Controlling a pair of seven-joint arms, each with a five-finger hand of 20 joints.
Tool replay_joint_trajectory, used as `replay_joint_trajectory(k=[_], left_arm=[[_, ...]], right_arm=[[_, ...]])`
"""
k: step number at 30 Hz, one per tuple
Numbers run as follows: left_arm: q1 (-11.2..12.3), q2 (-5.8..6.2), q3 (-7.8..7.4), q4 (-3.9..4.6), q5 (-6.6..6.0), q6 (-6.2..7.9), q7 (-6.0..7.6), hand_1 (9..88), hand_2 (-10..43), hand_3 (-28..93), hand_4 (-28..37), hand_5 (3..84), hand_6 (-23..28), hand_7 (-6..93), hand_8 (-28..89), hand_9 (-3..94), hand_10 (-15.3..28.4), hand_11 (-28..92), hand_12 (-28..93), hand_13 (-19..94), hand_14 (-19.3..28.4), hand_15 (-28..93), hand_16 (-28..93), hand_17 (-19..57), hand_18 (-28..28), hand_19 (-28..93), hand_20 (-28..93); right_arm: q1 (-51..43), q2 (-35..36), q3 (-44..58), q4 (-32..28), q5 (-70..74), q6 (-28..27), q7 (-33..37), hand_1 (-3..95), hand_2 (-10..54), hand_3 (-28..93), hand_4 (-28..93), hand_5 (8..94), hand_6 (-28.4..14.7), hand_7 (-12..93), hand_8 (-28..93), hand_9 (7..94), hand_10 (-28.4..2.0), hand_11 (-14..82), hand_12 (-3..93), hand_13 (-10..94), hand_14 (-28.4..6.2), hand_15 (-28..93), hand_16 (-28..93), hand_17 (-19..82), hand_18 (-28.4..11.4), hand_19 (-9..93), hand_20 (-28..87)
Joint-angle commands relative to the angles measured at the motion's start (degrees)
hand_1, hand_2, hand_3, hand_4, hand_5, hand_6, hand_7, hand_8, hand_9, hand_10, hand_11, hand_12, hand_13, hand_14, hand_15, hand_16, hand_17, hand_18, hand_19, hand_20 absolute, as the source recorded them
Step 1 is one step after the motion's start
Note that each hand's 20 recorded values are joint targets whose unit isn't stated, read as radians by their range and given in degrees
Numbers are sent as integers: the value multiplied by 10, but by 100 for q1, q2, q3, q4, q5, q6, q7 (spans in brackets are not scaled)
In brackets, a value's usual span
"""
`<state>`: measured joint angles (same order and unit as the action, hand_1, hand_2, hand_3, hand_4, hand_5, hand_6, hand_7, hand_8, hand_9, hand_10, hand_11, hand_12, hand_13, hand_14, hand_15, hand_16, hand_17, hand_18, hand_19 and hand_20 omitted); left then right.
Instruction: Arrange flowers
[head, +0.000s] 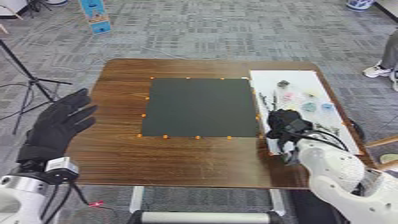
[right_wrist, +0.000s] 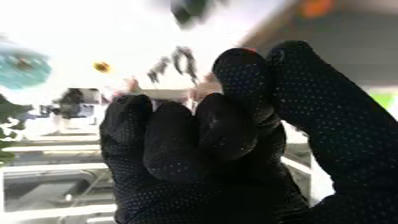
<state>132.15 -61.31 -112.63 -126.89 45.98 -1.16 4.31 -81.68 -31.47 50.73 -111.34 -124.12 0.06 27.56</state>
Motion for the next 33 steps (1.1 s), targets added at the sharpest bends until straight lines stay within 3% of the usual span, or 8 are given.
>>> replay_joint_trajectory(k=[1, 5, 7, 9, 11, 13, 16, 33], left_arm=[[109, -37, -156, -95, -152, -19, 123, 250, -94, 701, -282, 255, 24, 224, -115, 223, 99, 228, 145, 212, 123, 244, 13, -116, 227, 409, 70], [82, -37, -119, -80, -132, -59, 105, 250, -95, 700, -282, 256, 24, 223, -114, 226, 100, 229, 146, 213, 123, 244, 14, -116, 224, 408, 69], [113, -38, -121, -84, -126, -25, 119, 249, -94, 701, -282, 256, 24, 224, -114, 226, 100, 228, 146, 213, 123, 243, 14, -116, 223, 408, 69], [124, -24, -138, -77, -136, -29, 111, 249, -94, 702, -283, 257, 24, 224, -114, 226, 100, 228, 147, 213, 123, 244, 14, -116, 222, 408, 69], [118, -6, -143, -63, -139, -48, 100, 249, -93, 703, -283, 257, 25, 224, -115, 226, 100, 228, 147, 213, 123, 244, 15, -116, 222, 408, 70], [124, 4, -143, -57, -146, -53, 105, 250, -92, 703, -283, 258, 25, 223, -115, 227, 100, 228, 147, 214, 124, 245, 15, -116, 222, 408, 70], [98, 26, -132, -36, -157, -96, 86, 249, -91, 703, -283, 258, 25, 224, -114, 227, 101, 228, 147, 215, 123, 246, 15, -116, 221, 408, 71], [97, 29, -97, -31, -108, -106, 28, 246, -84, 705, -283, 259, 26, 222, -114, 229, 103, 227, 147, 214, 124, 245, 15, -117, 217, 406, 72]], right_arm=[[1072, -309, -438, -6, -114, 113, -22, 387, -95, 833, -70, 702, -29, 628, 284, 773, -120, 702, 531, 691, -123, 858, 459, 335, -222, 864, 503], [985, -163, -323, -39, -138, 92, 148, 393, -95, 823, -121, 685, -11, 628, 264, 749, -113, 698, 538, 681, -120, 853, 463, 331, -216, 861, 495], [813, -97, 18, -252, -223, -813, 408, 372, -95, 787, -245, 704, 2, 527, 208, 745, -110, 689, 544, 679, -119, 851, 454, 330, -216, 862, 486], [664, 77, 107, -336, -113, -770, 566, 296, -95, 771, -279, 733, 7, 397, -57, 739, -110, 674, 547, 674, -122, 843, 452, 326, -216, 861, 483], [530, 186, 264, -443, -46, -1215, 746, 299, -95, 678, -282, 741, 6, 346, -118, 737, -111, 668, 543, 674, -121, 839, 443, 325, -219, 861, 481], [397, 270, 377, -488, 168, -1417, 758, 340, -95, 542, -283, 760, 3, 320, -114, 740, -113, 665, 533, 680, -122, 837, 428, 330, -223, 867, 475], [237, 328, 447, -570, 219, -1661, 725, 319, -95, 496, -283, 788, 1, 311, -105, 760, -116, 649, 523, 697, -126, 830, 422, 341, -231, 878, 466], [-179, 274, 518, -753, 217, -2483, 651, 201, -95, 707, -283, 810, 3, 326, -102, 782, -115, 630, 524, 709, -126, 818, 426, 349, -235, 889, 443]])
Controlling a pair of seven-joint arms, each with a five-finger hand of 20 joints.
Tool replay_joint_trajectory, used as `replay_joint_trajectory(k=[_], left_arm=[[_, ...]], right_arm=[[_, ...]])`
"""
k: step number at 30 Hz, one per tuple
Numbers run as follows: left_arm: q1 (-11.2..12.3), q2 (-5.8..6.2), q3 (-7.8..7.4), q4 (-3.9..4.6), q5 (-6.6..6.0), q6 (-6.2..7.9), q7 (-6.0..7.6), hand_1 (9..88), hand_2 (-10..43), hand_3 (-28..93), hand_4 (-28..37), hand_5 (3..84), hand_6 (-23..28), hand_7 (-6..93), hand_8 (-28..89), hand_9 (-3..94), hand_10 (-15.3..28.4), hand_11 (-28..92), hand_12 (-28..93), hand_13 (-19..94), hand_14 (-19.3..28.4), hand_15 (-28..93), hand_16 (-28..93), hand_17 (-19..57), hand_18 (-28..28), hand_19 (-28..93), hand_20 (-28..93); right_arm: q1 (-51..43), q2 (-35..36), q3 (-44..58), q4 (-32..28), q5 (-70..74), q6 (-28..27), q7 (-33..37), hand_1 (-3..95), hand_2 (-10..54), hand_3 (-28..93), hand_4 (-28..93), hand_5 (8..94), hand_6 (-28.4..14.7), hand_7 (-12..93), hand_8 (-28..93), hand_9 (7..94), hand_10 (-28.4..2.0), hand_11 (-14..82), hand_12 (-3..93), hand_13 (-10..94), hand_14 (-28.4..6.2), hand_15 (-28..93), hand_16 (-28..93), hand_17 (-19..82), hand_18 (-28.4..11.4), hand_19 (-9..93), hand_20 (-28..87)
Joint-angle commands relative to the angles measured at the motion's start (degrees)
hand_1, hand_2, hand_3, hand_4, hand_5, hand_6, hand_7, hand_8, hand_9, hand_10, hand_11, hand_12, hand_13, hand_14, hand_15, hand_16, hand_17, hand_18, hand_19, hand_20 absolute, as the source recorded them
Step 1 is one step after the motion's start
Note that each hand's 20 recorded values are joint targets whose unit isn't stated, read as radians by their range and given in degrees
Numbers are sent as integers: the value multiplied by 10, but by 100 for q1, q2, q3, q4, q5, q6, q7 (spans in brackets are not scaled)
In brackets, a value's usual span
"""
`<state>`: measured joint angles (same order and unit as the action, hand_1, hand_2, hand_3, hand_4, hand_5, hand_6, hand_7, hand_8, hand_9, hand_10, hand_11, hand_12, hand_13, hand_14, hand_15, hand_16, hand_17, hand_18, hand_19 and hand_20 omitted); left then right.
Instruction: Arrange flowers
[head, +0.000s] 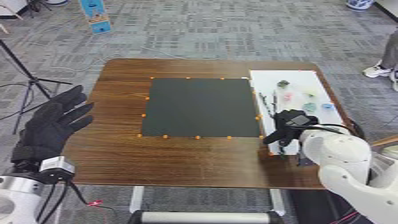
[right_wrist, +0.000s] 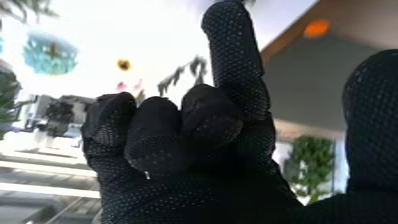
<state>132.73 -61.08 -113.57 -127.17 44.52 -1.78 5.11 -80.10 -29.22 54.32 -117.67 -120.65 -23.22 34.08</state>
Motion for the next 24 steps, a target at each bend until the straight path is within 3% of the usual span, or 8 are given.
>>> replay_joint_trajectory(k=[1, 10, 24], left_arm=[[35, 10, 4, 2, 41, -41, -45, 246, -84, 705, -283, 259, 26, 222, -114, 229, 103, 227, 147, 214, 125, 246, 15, -117, 217, 406, 72], [88, -39, 0, -37, 47, 15, -51, 247, -80, 705, -283, 260, 26, 221, -113, 229, 103, 228, 147, 214, 125, 246, 14, -118, 214, 403, 74], [100, -59, -14, -48, 45, 26, -77, 249, -72, 704, -282, 260, 26, 221, -114, 229, 102, 227, 147, 215, 125, 248, 15, -118, 213, 403, 76]], right_arm=[[-393, 64, 203, -133, -141, -142, 11, 202, -95, 711, -283, 809, 3, 326, -102, 782, -115, 630, 523, 709, -125, 818, 426, 349, -234, 889, 443], [-760, 115, 580, -214, -122, 2, 147, 201, -95, 735, -283, 806, 3, 332, -101, 780, -116, 631, 521, 708, -125, 817, 425, 349, -233, 887, 440], [-1023, -13, 862, -274, 129, -675, 132, 235, -95, 754, -282, 795, 2, 350, -100, 765, -117, 631, 524, 703, -124, 814, 425, 342, -233, 881, 440]])
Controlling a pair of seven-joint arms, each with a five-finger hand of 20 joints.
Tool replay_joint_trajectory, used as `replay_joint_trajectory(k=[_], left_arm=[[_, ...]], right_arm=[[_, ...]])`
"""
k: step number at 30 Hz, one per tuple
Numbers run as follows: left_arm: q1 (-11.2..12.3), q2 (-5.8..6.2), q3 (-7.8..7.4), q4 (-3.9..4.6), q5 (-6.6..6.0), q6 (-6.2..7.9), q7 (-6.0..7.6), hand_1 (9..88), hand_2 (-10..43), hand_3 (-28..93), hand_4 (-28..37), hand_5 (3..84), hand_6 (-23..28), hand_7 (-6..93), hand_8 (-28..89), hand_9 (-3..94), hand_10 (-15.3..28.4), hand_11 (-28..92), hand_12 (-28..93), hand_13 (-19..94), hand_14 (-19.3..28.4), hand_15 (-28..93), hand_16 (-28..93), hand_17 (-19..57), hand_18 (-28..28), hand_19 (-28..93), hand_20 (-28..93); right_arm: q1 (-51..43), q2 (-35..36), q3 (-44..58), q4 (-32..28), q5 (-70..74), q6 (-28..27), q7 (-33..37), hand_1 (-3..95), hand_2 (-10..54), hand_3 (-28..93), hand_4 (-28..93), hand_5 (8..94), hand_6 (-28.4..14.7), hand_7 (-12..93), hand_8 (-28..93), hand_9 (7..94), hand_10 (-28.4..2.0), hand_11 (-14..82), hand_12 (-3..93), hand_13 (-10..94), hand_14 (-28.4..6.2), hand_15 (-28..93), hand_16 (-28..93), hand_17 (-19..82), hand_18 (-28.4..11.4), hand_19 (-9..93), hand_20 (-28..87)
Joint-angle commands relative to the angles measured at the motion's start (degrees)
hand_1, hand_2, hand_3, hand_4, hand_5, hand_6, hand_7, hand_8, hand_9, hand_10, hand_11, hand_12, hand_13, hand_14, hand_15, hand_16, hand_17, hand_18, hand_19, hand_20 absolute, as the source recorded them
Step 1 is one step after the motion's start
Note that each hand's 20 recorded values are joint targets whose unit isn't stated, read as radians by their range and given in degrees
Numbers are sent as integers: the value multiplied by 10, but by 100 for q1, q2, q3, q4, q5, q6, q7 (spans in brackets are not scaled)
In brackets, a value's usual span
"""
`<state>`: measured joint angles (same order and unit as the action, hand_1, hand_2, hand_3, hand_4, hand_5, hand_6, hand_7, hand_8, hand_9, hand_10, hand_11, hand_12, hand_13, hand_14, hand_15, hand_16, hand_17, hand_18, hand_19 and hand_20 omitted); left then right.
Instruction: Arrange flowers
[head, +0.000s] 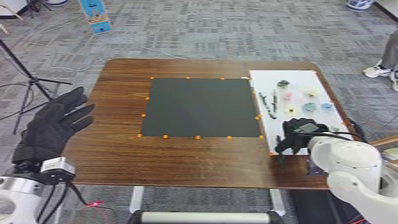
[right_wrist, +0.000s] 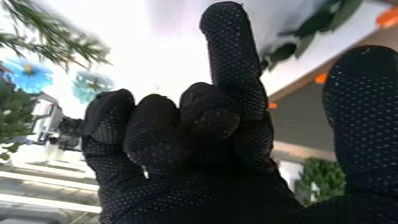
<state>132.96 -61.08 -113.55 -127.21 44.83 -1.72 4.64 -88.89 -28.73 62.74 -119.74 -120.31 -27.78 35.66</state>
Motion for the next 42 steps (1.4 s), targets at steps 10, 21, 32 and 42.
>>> replay_joint_trajectory(k=[10, 21, 32, 42], left_arm=[[64, -51, 9, -33, -1, 30, -62, 245, -70, 706, -283, 259, 25, 221, -114, 230, 102, 227, 147, 215, 125, 248, 14, -118, 213, 403, 76], [3, -50, 51, -28, -99, -31, -72, 244, -66, 707, -283, 260, 26, 220, -113, 230, 103, 228, 147, 215, 125, 249, 14, -121, 224, 409, 76], [43, -56, 29, -33, -87, 4, -78, 242, -62, 708, -283, 261, 25, 222, -113, 233, 105, 230, 146, 215, 126, 250, 13, -121, 220, 407, 72], [55, -59, 26, -40, -88, 64, -114, 241, -57, 711, -283, 261, 26, 222, -114, 233, 104, 232, 145, 215, 127, 252, 13, -121, 219, 407, 72]], right_arm=[[-148, -265, -97, -47, 207, -243, -56, 222, -95, 747, -283, 789, 1, 349, -104, 755, -118, 631, 522, 699, -125, 813, 424, 341, -230, 878, 439], [482, -531, -1447, 727, -261, 406, 233, 302, -95, 766, -283, 777, 11, 320, -113, 755, -109, 631, 518, 700, -115, 810, 417, 348, -222, 874, 435], [524, -647, -1624, 954, -271, 160, 302, 423, -95, 765, -281, 727, 42, 537, 259, 780, -105, 637, 520, 715, -108, 808, 426, 360, -219, 882, 427], [308, -568, -1450, 988, -440, 901, -107, 403, -95, 816, -158, 693, 8, 600, 299, 761, -115, 679, 543, 695, -118, 831, 456, 342, -224, 874, 460]])
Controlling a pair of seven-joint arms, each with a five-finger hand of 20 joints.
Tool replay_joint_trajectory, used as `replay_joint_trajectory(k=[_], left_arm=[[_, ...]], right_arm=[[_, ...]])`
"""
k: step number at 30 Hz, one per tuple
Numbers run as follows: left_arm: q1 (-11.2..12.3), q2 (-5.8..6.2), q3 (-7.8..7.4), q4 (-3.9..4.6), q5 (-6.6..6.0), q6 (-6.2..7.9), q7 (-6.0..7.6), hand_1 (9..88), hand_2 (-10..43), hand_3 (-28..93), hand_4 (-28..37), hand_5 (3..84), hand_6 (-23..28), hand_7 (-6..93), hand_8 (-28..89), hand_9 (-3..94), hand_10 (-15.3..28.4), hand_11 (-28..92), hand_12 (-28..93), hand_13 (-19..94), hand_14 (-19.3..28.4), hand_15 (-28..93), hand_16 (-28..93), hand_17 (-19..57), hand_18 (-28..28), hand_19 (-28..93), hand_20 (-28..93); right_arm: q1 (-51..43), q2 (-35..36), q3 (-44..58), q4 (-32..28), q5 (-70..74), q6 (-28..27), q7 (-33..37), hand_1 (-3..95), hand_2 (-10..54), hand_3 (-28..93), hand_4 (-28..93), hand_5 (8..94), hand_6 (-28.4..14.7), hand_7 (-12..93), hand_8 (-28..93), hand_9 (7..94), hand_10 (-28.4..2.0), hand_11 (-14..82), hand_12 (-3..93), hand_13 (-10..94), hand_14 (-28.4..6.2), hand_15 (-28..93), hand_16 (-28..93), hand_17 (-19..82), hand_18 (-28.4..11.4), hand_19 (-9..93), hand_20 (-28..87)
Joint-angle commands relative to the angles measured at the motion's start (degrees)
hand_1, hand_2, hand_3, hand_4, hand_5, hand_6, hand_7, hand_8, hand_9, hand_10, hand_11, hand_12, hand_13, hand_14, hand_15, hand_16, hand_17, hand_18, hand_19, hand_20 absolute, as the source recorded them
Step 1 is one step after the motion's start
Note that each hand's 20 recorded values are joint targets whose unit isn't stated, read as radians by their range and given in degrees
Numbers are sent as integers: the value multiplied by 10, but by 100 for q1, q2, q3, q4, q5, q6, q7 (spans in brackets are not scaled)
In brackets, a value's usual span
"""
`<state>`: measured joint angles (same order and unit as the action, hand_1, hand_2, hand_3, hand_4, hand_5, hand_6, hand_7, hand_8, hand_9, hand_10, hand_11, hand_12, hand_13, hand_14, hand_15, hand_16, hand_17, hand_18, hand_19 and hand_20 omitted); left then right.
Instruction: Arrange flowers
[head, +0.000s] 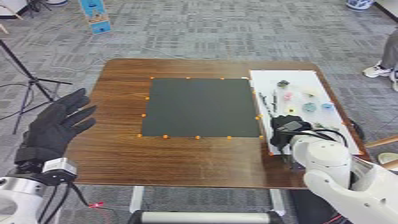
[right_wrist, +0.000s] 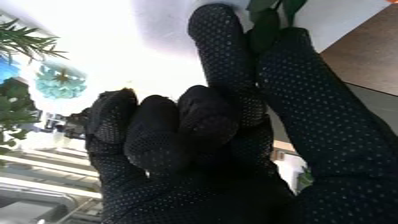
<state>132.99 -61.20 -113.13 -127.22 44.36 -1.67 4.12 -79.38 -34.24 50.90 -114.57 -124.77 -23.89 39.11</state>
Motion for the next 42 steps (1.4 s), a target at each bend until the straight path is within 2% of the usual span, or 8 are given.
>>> replay_joint_trajectory(k=[1, 9, 14, 27, 29, 31, 35, 42], left_arm=[[60, -45, -10, -41, -43, 78, -61, 241, -57, 711, -283, 261, 26, 222, -114, 233, 104, 231, 145, 215, 127, 253, 13, -121, 219, 407, 72], [64, -11, -37, -70, -64, 95, -56, 242, -55, 711, -283, 263, 26, 223, -115, 235, 104, 229, 145, 216, 126, 255, 12, -120, 215, 406, 73], [178, 128, -342, -158, -53, 109, -67, 242, -54, 711, -283, 263, 27, 222, -115, 234, 104, 229, 145, 216, 126, 254, 11, -120, 214, 405, 73], [153, 80, -274, -149, -47, 140, -19, 241, -56, 715, -283, 266, 27, 223, -115, 237, 106, 231, 144, 220, 126, 258, 11, -119, 214, 407, 76], [127, 87, -251, -134, -36, 108, -29, 242, -56, 715, -283, 266, 27, 224, -115, 237, 106, 231, 144, 219, 127, 258, 11, -119, 214, 407, 76], [138, 79, -224, -133, -48, 127, -23, 242, -56, 714, -283, 266, 27, 224, -115, 238, 106, 233, 144, 219, 126, 259, 11, -119, 214, 406, 76], [137, 59, -211, -128, -40, 104, -15, 242, -55, 714, -283, 266, 27, 224, -116, 238, 106, 232, 144, 219, 126, 259, 10, -119, 213, 406, 77], [144, 61, -218, -127, -39, 97, 4, 241, -54, 714, -283, 265, 27, 223, -115, 238, 106, 231, 144, 219, 127, 259, 10, -119, 214, 407, 77]], right_arm=[[-637, -17, -255, 480, -37, 656, -492, 397, -95, 820, -137, 694, -2, 607, 309, 765, -116, 687, 545, 696, -121, 840, 462, 342, -226, 876, 467], [-458, 70, -67, 378, -194, 1701, -634, 382, -95, 828, -66, 704, -21, 633, 341, 784, -112, 725, 553, 704, -128, 870, 480, 344, -235, 889, 492], [-275, 130, 107, 307, -256, 2177, -583, 370, -95, 835, -47, 707, -21, 642, 339, 789, -112, 730, 555, 709, -128, 877, 481, 347, -237, 893, 496], [44, 234, 88, 226, -204, 2140, -564, 377, -95, 825, -60, 705, -19, 645, 334, 789, -113, 728, 562, 709, -126, 878, 488, 350, -236, 894, 496], [-7, 231, 349, 63, -179, 1469, -510, 382, -95, 818, -84, 703, -11, 639, 320, 784, -111, 723, 565, 708, -125, 876, 486, 349, -233, 892, 493], [-115, 281, 527, -36, -61, 1398, -521, 380, -95, 775, -246, 728, 8, 497, 212, 760, -107, 698, 567, 698, -121, 860, 475, 344, -226, 887, 475], [-454, 409, 1019, -331, 47, 868, -514, 336, -95, 759, -282, 748, 11, 304, -7, 746, -107, 687, 566, 686, -119, 848, 473, 337, -221, 875, 471], [-1675, 537, 2115, -796, 153, 709, -680, 588, -95, 200, -219, 684, -3, 227, -105, 700, -116, 666, 566, 645, -127, 832, 469, 307, -217, 844, 477]])
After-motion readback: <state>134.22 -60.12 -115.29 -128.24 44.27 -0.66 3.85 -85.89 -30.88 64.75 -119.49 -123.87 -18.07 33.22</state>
